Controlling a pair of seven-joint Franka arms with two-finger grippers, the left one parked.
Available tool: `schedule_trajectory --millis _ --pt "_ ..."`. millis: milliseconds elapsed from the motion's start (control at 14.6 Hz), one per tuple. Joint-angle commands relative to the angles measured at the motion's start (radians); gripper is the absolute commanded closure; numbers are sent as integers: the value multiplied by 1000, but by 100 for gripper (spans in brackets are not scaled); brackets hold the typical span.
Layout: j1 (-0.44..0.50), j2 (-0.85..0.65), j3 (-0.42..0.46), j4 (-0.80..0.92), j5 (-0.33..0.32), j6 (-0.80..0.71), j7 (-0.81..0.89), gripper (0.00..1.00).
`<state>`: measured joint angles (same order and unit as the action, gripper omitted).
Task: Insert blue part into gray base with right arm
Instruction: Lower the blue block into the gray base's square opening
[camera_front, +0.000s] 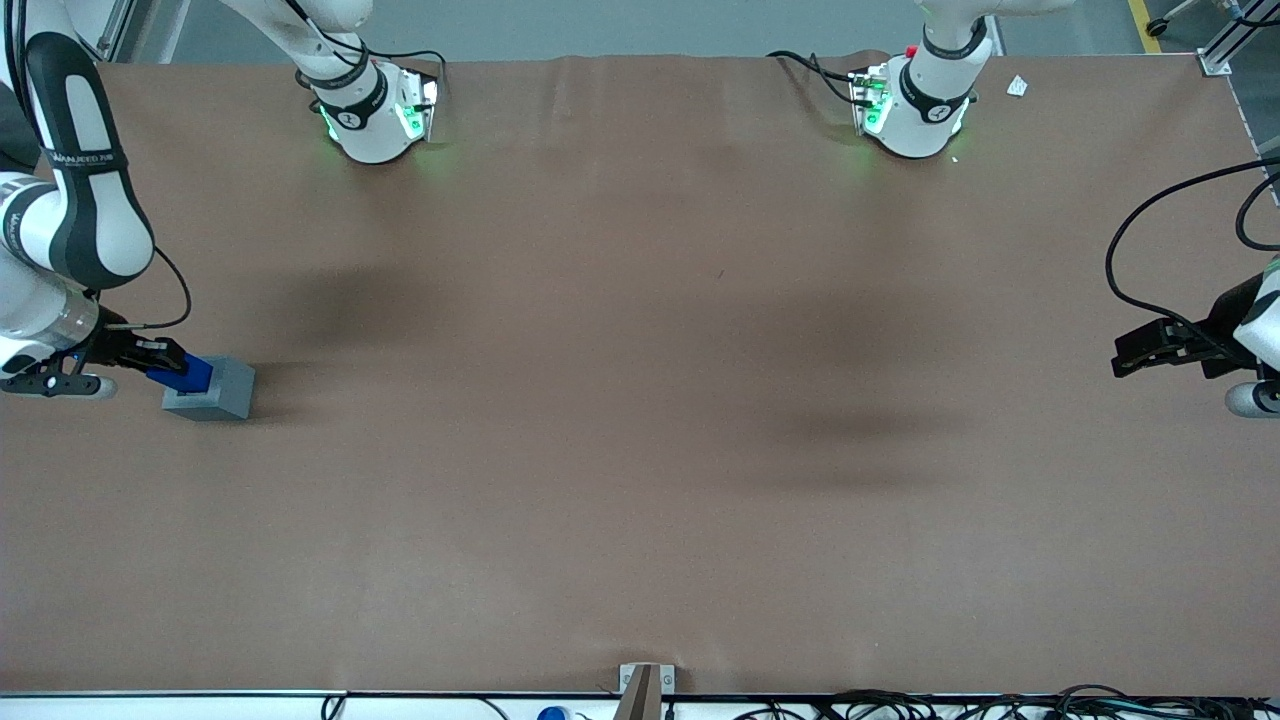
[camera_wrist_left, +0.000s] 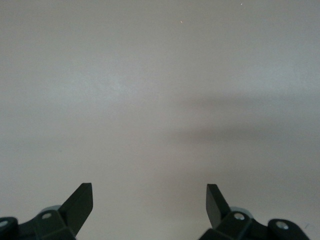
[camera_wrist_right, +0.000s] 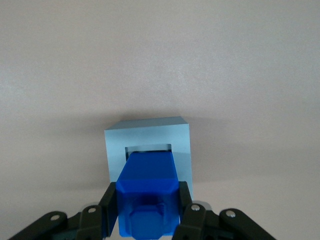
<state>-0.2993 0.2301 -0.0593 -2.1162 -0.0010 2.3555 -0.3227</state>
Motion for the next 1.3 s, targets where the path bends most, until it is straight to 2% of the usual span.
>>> schedule_trajectory --millis 0,1232 --pt "-18 17 19 -33 19 19 -9 81" --pt "-15 20 21 -39 19 19 -36 81"
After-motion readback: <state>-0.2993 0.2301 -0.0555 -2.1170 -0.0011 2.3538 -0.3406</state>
